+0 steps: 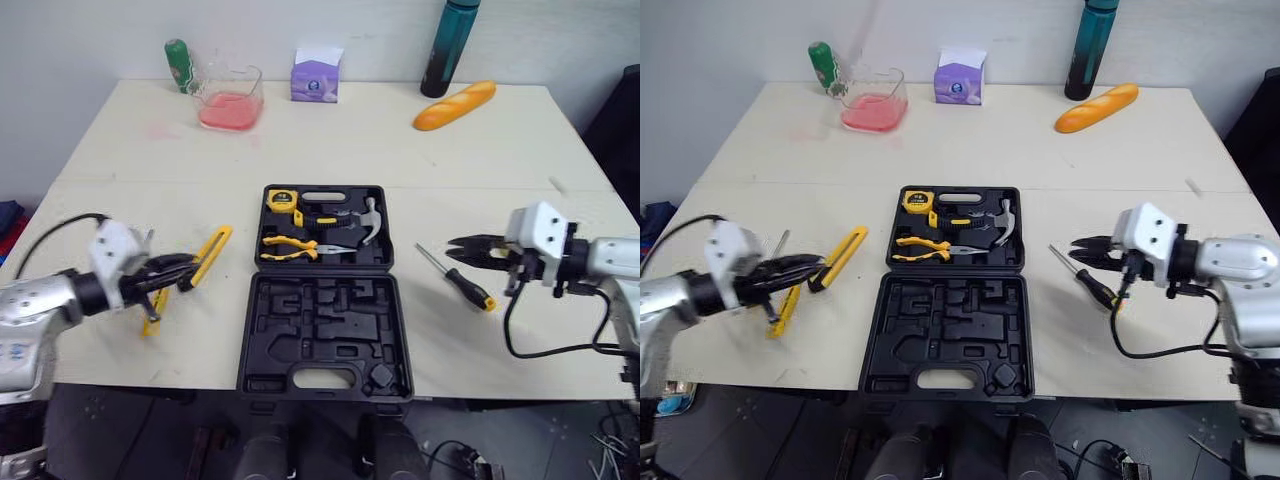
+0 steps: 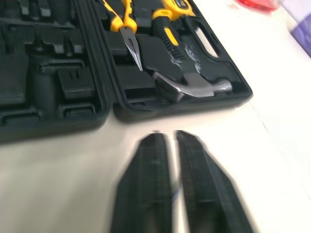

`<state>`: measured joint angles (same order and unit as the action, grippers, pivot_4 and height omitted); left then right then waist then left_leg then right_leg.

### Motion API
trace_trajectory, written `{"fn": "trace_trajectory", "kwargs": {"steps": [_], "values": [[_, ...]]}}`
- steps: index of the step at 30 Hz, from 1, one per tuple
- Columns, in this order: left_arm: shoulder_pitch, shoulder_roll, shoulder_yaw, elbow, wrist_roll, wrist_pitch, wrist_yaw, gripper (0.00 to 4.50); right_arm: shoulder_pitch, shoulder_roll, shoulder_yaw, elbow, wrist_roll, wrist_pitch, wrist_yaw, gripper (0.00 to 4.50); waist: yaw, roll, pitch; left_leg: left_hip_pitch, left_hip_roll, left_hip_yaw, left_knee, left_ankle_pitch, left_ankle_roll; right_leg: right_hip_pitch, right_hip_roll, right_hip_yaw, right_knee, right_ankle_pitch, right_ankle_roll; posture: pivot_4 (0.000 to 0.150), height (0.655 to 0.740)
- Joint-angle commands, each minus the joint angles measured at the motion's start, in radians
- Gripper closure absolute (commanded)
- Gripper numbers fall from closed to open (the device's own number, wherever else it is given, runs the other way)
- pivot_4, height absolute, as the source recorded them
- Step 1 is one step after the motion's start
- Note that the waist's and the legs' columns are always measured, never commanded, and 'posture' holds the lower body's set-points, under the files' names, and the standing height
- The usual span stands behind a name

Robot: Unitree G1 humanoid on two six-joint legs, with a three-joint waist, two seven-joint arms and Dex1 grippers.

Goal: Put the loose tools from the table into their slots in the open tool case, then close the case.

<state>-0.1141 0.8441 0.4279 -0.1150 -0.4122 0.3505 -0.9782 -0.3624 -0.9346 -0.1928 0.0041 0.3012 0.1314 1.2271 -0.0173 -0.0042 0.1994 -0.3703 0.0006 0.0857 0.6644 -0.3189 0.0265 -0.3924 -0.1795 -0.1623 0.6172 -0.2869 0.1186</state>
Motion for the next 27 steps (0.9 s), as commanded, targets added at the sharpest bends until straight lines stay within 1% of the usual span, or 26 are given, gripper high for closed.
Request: {"fn": "trace_trajectory", "kwargs": {"steps": [1,4,5,6,9,13,17,22,25,27], "values": [[0.075,0.03,0.186,0.028,-0.04,-0.054,-0.022,2.15,0.07,-0.092,-0.164,0.072,0.021,-0.028,0.013,2.02,0.005,0.0,0.0,0.0,0.0,0.0,0.0,0.0,0.0,0.0,0.0,0.0,-0.001,0.0,0.0,0.15,0.74],[0.145,0.053,0.294,0.139,-0.022,-0.103,-0.03,0.72,0.126,-0.132,-0.249,0.19,-0.001,-0.138,0.008,0.39,0.013,0.0,0.0,0.0,0.0,0.001,0.0,-0.001,0.0,0.0,0.001,0.0,-0.002,0.0,0.0,0.15,0.74],[0.178,0.066,0.348,0.212,-0.01,-0.13,-0.03,0.21,0.141,-0.141,-0.293,0.272,-0.004,-0.206,0.005,0.0,0.012,0.0,0.0,0.0,0.0,0.002,0.0,-0.001,0.001,0.0,0.001,0.0,-0.002,0.0,0.001,0.15,0.74],[0.202,0.076,0.385,0.265,-0.003,-0.151,-0.03,0.06,0.149,-0.148,-0.322,0.332,-0.004,-0.256,0.004,0.0,0.01,0.0,0.0,0.001,0.0,0.003,0.0,-0.001,0.001,0.0,0.001,0.001,-0.003,0.001,0.001,0.15,0.74],[0.229,0.106,0.441,0.38,0.007,-0.215,-0.017,0.06,0.159,-0.173,-0.358,0.474,-0.016,-0.357,-0.011,0.0,0.005,0.0,0.0,0.002,0.001,0.005,-0.001,-0.003,0.002,-0.001,0.001,0.001,-0.006,0.001,0.001,0.15,0.74],[0.255,0.153,0.525,0.593,0.035,-0.282,0.068,0.06,0.141,-0.229,-0.387,0.712,-0.05,-0.438,-0.097,0.0,0.0,0.0,0.0,0.002,0.001,0.005,-0.001,-0.005,0.002,-0.001,-0.001,0.001,-0.006,0.001,0.001,0.15,0.74],[0.27,0.19,0.547,0.727,0.055,-0.353,0.117,0.06,0.132,-0.262,-0.388,0.865,-0.063,-0.525,-0.152,0.0,-0.012,0.0,0.0,0.001,0.001,0.005,-0.001,-0.006,0.002,-0.002,-0.001,0.001,-0.007,0.001,0.001,0.15,0.74],[0.287,0.223,0.539,0.831,0.059,-0.385,0.132,0.06,0.139,-0.271,-0.37,0.926,-0.067,-0.564,-0.159,0.0,-0.022,0.0,0.0,0.003,0.002,0.007,-0.001,-0.008,0.002,-0.002,-0.002,0.002,-0.007,0.001,0.001,0.15,0.74],[0.279,0.234,0.522,0.874,0.052,-0.39,0.121,0.06,0.139,-0.257,-0.355,0.909,-0.065,-0.566,-0.153,0.0,-0.029,0.0,0.0,0.003,0.004,0.008,-0.001,-0.009,0.001,-0.002,-0.002,0.003,-0.007,0.001,0.0,0.15,0.74],[0.261,0.237,0.509,0.884,0.043,-0.394,0.107,0.06,0.123,-0.231,-0.331,0.864,-0.059,-0.553,-0.148,0.0,-0.033,0.0,0.0,0.003,0.004,0.008,-0.001,-0.009,0.001,-0.002,-0.002,0.003,-0.006,0.001,0.0,0.15,0.74]]}}
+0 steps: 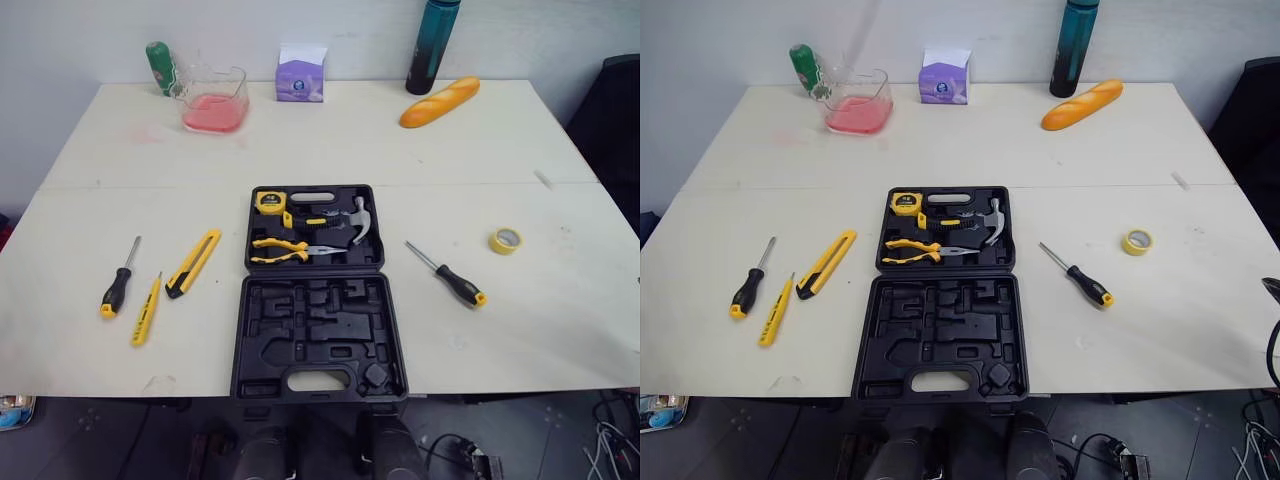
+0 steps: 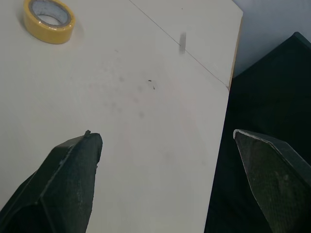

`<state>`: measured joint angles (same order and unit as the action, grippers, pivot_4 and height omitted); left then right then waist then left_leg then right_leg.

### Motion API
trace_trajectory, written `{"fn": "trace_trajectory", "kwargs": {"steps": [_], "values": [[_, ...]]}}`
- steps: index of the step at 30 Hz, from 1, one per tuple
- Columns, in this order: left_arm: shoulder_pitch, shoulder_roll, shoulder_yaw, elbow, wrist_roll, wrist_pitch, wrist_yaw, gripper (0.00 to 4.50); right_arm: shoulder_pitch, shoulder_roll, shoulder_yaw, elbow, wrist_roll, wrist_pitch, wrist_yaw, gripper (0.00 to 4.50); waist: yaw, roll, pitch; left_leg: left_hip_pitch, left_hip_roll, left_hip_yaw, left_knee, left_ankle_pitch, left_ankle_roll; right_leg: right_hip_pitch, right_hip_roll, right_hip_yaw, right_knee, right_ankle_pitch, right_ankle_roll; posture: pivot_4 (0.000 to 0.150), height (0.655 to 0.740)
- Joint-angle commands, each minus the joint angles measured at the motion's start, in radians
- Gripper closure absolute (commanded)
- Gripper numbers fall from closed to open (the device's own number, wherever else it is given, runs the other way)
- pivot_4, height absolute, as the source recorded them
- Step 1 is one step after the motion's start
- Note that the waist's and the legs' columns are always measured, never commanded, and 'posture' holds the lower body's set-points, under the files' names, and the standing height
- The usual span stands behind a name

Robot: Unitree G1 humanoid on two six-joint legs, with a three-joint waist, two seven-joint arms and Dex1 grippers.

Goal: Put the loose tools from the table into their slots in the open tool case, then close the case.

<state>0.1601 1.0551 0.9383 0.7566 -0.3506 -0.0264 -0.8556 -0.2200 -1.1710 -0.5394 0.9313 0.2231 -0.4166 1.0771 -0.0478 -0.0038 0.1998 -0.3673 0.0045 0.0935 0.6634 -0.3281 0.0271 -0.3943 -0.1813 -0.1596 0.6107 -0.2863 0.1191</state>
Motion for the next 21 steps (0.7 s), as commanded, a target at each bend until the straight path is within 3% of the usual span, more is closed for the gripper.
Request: {"fn": "trace_trajectory", "kwargs": {"steps": [1,6,11,17,21], "values": [[-0.025,0.028,-0.011,0.018,-0.02,-0.018,-0.019,0.06,-0.031,0.021,0.031,-0.093,0.024,0.006,0.005,0.0,-0.004,0.0,0.0,0.0,0.0,0.0,0.0,0.0,0.0,0.0,0.0,0.0,0.0,0.0,0.0,0.15,0.74],[-0.058,0.032,-0.058,-0.026,-0.016,0.026,-0.023,0.06,-0.059,0.07,0.073,-0.217,0.046,0.067,0.006,0.0,-0.004,0.0,0.0,0.0,0.001,0.0,0.0,0.0,0.0,0.0,0.0,0.0,0.003,0.0,0.0,0.15,0.74],[-0.023,0.011,-0.087,-0.252,-0.05,0.229,-0.023,0.06,-0.07,0.159,0.093,-0.466,0.176,0.267,0.028,0.0,-0.003,-0.001,0.0,-0.001,0.001,0.0,0.001,0.0,0.0,0.001,0.002,0.0,0.002,0.0,0.0,0.15,0.74],[0.061,0.005,-0.113,-0.527,-0.095,0.579,0.007,0.06,-0.072,0.275,0.124,-0.758,0.362,0.407,0.115,0.0,0.005,0.0,0.0,-0.001,0.002,0.0,0.001,0.0,0.0,0.001,0.003,0.001,0.002,0.0,0.001,0.15,0.74],[0.04,0.013,-0.128,-0.689,-0.143,0.851,0.084,0.06,-0.099,0.34,0.15,-0.846,0.442,0.416,0.195,0.0,0.019,-0.001,0.0,-0.001,0.003,0.0,0.002,0.0,0.0,0.001,0.005,0.001,0.002,0.001,0.0,0.15,0.74]]}}
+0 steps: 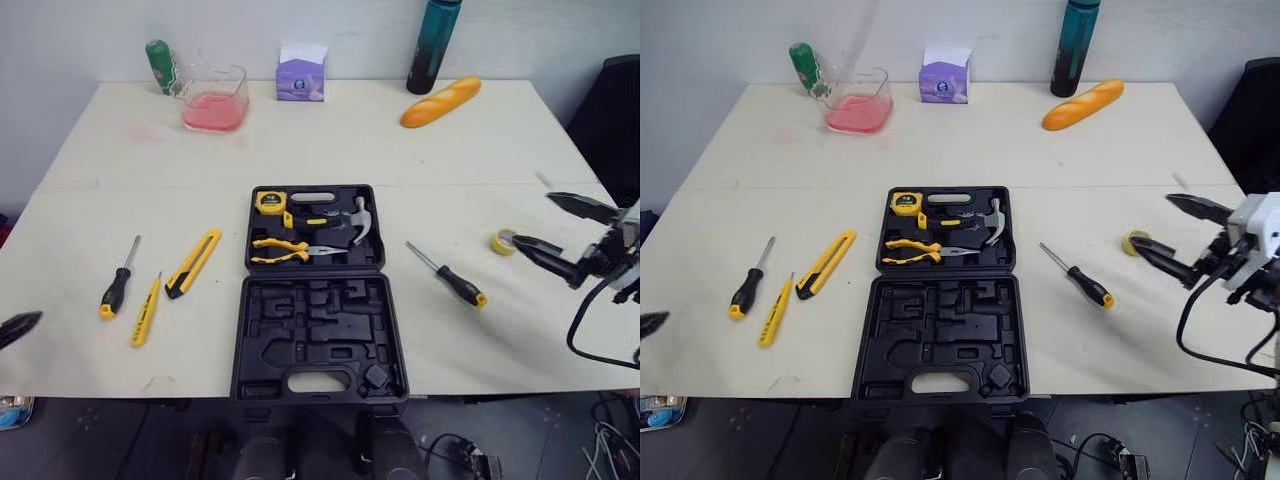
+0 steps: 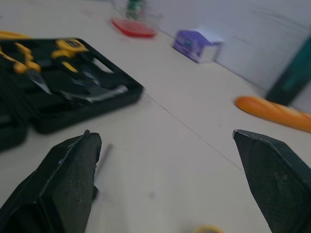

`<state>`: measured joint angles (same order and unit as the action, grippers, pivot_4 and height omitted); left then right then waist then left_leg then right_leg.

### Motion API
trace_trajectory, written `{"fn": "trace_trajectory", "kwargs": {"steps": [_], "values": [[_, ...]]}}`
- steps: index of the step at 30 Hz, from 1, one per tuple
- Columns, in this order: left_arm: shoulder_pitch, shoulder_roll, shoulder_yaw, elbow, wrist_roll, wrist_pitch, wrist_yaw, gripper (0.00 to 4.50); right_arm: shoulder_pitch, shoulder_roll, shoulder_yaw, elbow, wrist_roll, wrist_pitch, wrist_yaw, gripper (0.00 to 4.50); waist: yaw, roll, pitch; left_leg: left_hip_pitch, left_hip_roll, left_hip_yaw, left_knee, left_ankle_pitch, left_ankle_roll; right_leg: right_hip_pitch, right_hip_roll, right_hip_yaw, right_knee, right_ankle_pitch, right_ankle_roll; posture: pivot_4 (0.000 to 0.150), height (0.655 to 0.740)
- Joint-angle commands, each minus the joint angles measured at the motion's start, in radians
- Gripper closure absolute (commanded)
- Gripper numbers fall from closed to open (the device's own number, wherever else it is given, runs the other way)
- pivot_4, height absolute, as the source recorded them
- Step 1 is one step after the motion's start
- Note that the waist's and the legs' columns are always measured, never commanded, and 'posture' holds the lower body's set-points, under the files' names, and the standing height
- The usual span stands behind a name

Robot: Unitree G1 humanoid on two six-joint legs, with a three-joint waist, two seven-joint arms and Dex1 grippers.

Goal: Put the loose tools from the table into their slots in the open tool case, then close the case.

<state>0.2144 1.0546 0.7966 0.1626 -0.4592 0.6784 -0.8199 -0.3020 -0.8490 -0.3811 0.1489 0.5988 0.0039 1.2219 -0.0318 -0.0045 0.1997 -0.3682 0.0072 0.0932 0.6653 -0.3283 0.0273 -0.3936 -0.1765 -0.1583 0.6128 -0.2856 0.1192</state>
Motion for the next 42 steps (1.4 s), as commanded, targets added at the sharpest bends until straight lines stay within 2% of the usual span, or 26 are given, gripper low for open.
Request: {"fn": "trace_trajectory", "kwargs": {"steps": [1,7,10,22,36,37,39,42], "values": [[-0.032,0.017,0.005,-0.133,-0.046,0.205,0.068,0.06,-0.016,0.029,0.006,-0.091,0.082,0.011,0.062,0.0,0.005,0.0,0.0,0.0,0.0,0.0,0.0,0.0,0.0,0.0,0.0,0.0,0.0,0.0,0.0,0.15,0.74],[-0.216,0.001,-0.066,-0.354,-0.111,0.587,0.24,0.06,-0.018,0.095,0.085,-0.195,0.096,-0.008,0.138,0.0,0.032,0.0,0.0,-0.001,0.0,-0.001,0.001,0.0,0.0,0.0,0.001,0.001,0.0,0.0,0.0,0.15,0.74],[-0.312,-0.019,-0.143,-0.402,-0.11,0.662,0.298,0.06,-0.032,0.128,0.104,-0.231,0.117,0.019,0.127,0.0,0.032,0.0,0.0,-0.001,-0.001,-0.001,0.001,0.0,0.0,0.0,0.002,0.002,0.0,0.0,0.0,0.15,0.74],[-0.493,-0.095,-0.32,-0.314,-0.032,0.655,0.412,0.06,-0.01,0.148,0.124,-0.272,0.103,0.025,0.127,0.0,0.032,-0.001,0.0,-0.001,0.005,0.0,0.002,0.002,-0.006,-0.001,0.011,0.003,0.0,0.0,-0.003,0.15,0.74],[-0.516,-0.087,-0.438,-0.165,0.013,0.571,0.358,0.06,0.046,0.157,0.119,-0.26,0.1,-0.04,0.163,0.0,0.032,-0.001,0.0,-0.001,0.005,0.0,0.002,0.002,-0.006,-0.001,0.011,0.003,0.0,0.0,-0.003,0.15,0.74],[-0.516,-0.09,-0.437,-0.148,0.02,0.561,0.359,0.58,0.047,0.158,0.12,-0.265,0.105,-0.042,0.169,0.0,0.032,-0.001,0.0,-0.001,0.005,0.0,0.002,0.002,-0.006,-0.001,0.011,0.003,0.0,0.0,-0.003,0.15,0.74],[-0.511,-0.09,-0.443,-0.132,0.018,0.559,0.347,1.27,0.05,0.157,0.122,-0.276,0.116,-0.041,0.184,0.0,0.031,-0.001,0.0,-0.001,0.005,0.001,0.002,0.002,-0.006,-0.001,0.011,0.003,0.0,0.0,-0.003,0.15,0.74],[-0.507,-0.1,-0.446,-0.122,0.022,0.558,0.343,2.63,0.06,0.155,0.124,-0.301,0.128,-0.031,0.191,0.0,0.032,-0.001,0.0,-0.001,0.005,0.001,0.002,0.002,-0.006,-0.001,0.011,0.003,0.0,0.0,-0.003,0.15,0.74]]}}
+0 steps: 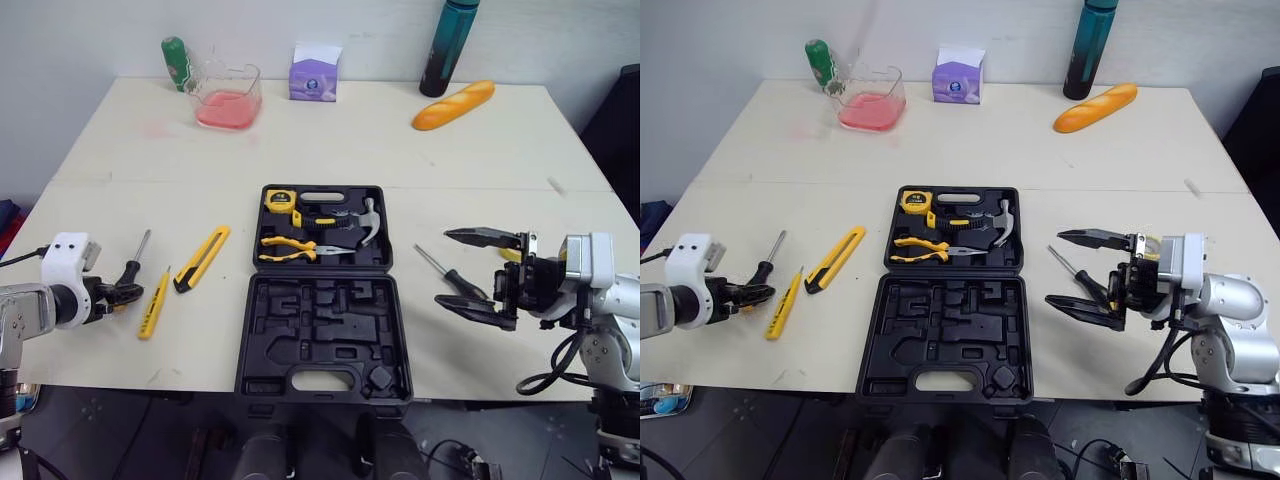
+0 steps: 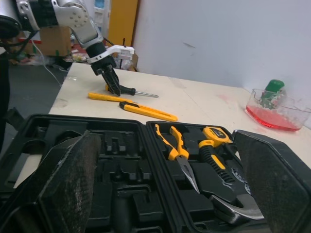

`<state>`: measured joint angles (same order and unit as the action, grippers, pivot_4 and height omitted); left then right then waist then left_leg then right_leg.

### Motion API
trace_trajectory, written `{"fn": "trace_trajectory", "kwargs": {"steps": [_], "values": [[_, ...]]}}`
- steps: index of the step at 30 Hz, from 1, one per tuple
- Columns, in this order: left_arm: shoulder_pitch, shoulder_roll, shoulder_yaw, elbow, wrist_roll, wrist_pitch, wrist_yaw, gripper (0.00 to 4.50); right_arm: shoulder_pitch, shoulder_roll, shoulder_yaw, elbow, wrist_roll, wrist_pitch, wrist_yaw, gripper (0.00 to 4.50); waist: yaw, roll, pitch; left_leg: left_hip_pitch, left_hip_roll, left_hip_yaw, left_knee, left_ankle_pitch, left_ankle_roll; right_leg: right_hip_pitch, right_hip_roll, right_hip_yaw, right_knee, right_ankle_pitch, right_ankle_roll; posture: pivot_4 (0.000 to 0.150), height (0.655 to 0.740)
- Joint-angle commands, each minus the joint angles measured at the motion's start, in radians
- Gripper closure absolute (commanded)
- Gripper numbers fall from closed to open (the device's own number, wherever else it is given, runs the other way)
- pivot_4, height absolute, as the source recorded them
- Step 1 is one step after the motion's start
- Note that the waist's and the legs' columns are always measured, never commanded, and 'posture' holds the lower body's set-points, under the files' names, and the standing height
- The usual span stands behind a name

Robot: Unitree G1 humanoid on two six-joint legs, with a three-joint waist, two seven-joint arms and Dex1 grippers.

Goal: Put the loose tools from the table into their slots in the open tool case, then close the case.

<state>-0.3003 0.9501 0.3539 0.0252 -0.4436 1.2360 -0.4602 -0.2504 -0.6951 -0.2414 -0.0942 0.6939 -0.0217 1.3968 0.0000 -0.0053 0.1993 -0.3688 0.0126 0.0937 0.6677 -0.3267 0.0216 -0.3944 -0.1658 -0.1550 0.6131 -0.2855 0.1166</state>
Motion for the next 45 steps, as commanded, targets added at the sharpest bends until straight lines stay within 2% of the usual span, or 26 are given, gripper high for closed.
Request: {"fn": "trace_trajectory", "kwargs": {"steps": [1,2,6,12,15,19,23,28,31,34,39,45], "values": [[0.008,0.003,-0.003,0.018,0.01,-0.002,-0.014,3.07,0.012,0.0,-0.016,-0.064,0.036,-0.002,0.017,0.0,0.0,0.0,0.0,0.0,0.0,0.0,0.0,0.0,0.0,0.0,0.0,0.0,0.0,0.0,0.0,0.15,0.74],[0.009,0.003,-0.003,0.019,0.012,-0.003,-0.015,3.5,0.015,-0.001,-0.016,-0.071,0.039,0.004,0.015,0.0,0.001,0.0,0.0,0.0,0.0,0.0,0.0,0.0,0.0,0.0,0.0,0.0,0.0,0.0,0.0,0.15,0.74],[0.036,0.026,-0.016,0.02,0.042,-0.053,-0.024,3.52,0.025,0.004,-0.021,-0.103,0.073,0.039,-0.005,0.0,0.001,0.0,0.0,0.0,0.0,0.0,0.0,0.0,0.0,0.0,0.0,0.0,0.0,0.0,0.0,0.15,0.74],[0.049,0.006,0.077,-0.002,0.031,-0.125,-0.019,3.52,0.04,0.009,-0.026,-0.128,0.104,0.07,-0.021,0.0,-0.001,0.0,0.0,0.0,0.001,0.0,0.0,0.0,0.0,0.0,0.0,0.0,0.0,0.0,0.0,0.15,0.74],[0.055,0.012,0.115,-0.046,0.014,-0.262,-0.081,3.52,0.051,0.012,-0.032,-0.106,0.097,0.051,-0.001,0.0,0.0,-0.001,0.0,0.0,0.001,0.0,0.0,0.0,0.0,0.0,0.0,0.0,0.0,0.0,0.0,0.15,0.74],[0.07,0.058,0.112,-0.11,0.015,-0.524,-0.26,3.52,0.064,0.002,-0.05,-0.042,0.067,0.002,0.04,0.0,0.006,-0.001,0.0,-0.001,0.0,0.0,0.0,0.0,0.0,0.0,0.0,-0.001,-0.001,0.0,0.0,0.15,0.74],[0.062,0.096,0.073,-0.14,0.015,-0.695,-0.41,3.52,0.072,-0.011,-0.065,0.003,0.047,-0.035,0.062,0.0,0.003,-0.001,0.0,-0.001,0.0,0.0,0.0,0.0,0.0,0.0,0.0,-0.001,-0.001,0.0,-0.001,0.15,0.74],[-0.018,0.141,-0.073,-0.209,-0.001,-0.829,-0.63,3.52,0.1,-0.033,-0.083,0.018,0.024,-0.041,0.068,0.0,0.001,-0.001,0.0,-0.001,0.0,0.001,0.0,0.0,0.0,0.0,0.0,-0.001,-0.001,0.0,-0.001,0.15,0.74],[-0.104,0.157,-0.197,-0.233,0.021,-0.821,-0.703,3.52,0.119,-0.049,-0.09,0.016,0.006,-0.036,0.055,0.0,0.002,-0.001,0.0,-0.001,0.0,0.001,0.0,0.0,0.0,0.0,0.0,-0.001,-0.001,0.0,-0.001,0.15,0.74],[-0.153,0.156,-0.255,-0.24,0.031,-0.804,-0.732,3.52,0.126,-0.053,-0.093,0.009,0.004,-0.028,0.044,0.0,0.002,-0.001,0.0,-0.001,0.0,0.001,0.001,0.0,0.0,0.0,0.001,-0.001,-0.001,0.0,-0.001,0.15,0.74],[-0.385,0.123,-0.522,-0.283,0.139,-0.665,-0.781,3.52,0.164,-0.061,-0.1,-0.06,0.007,0.02,-0.015,0.0,0.008,-0.001,0.0,-0.001,0.0,0.001,0.001,0.0,0.0,0.0,0.002,-0.001,-0.001,0.0,-0.001,0.15,0.74],[-0.582,0.052,-0.733,-0.274,0.253,-0.529,-0.825,3.52,0.185,-0.077,-0.1,-0.085,-0.011,0.041,-0.029,0.0,0.021,-0.001,0.0,-0.003,-0.001,0.001,0.005,0.0,0.001,0.0,0.003,-0.001,0.0,0.0,0.0,0.15,0.74]]}}
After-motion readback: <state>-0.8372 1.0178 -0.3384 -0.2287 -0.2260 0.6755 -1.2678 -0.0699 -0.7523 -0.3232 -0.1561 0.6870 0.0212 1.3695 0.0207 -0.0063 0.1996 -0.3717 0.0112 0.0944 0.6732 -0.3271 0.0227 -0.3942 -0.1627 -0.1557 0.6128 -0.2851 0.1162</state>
